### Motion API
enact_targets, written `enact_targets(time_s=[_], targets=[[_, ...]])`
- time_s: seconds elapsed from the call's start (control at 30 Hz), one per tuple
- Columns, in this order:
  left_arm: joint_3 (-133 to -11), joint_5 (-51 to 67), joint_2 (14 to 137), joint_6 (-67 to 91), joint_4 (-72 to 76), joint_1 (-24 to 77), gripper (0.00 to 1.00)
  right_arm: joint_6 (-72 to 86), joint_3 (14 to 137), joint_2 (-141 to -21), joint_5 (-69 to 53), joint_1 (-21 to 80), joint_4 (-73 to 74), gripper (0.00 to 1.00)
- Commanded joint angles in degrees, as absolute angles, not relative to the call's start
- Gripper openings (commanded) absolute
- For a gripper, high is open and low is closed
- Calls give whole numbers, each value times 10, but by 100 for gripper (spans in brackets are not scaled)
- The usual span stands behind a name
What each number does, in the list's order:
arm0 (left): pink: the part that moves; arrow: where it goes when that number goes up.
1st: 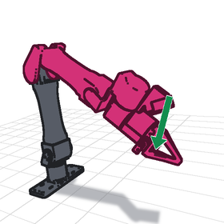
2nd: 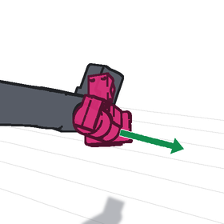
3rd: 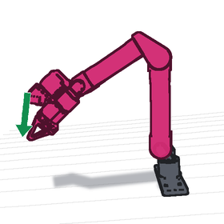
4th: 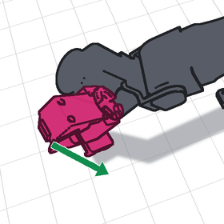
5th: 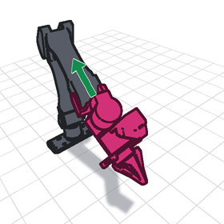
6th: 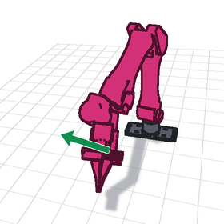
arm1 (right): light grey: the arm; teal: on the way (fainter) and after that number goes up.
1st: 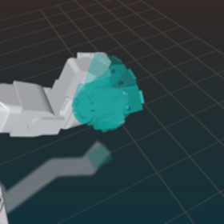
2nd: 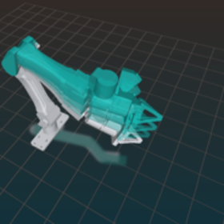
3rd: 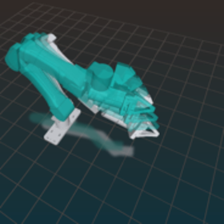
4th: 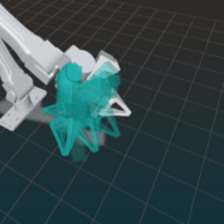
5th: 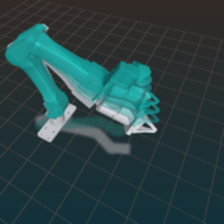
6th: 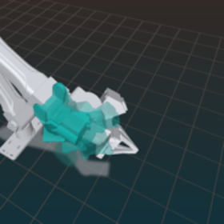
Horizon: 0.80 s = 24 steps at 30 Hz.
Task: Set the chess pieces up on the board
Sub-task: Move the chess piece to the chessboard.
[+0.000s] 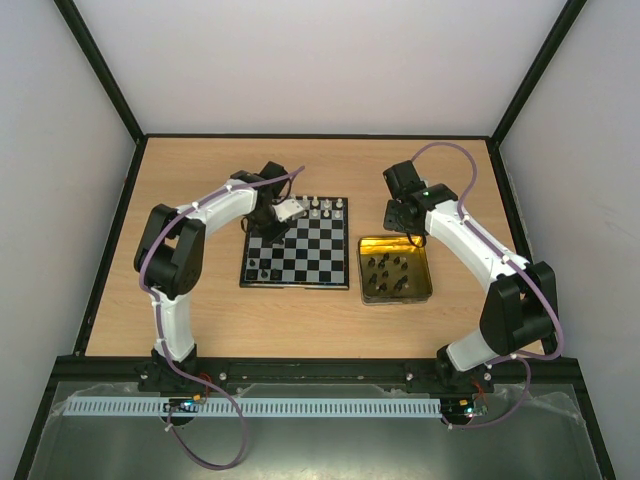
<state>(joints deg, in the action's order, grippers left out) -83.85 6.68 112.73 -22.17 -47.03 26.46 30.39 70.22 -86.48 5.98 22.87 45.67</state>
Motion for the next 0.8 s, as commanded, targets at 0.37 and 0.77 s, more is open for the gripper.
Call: enact_targets(time_s=[0.37, 0.77], targets=[[-853, 88, 1134, -228, -490, 267, 21, 299, 695, -868, 70, 226, 449, 49], [-858, 90, 1143, -228, -488, 268, 21, 299, 693, -868, 70, 225, 448, 49]])
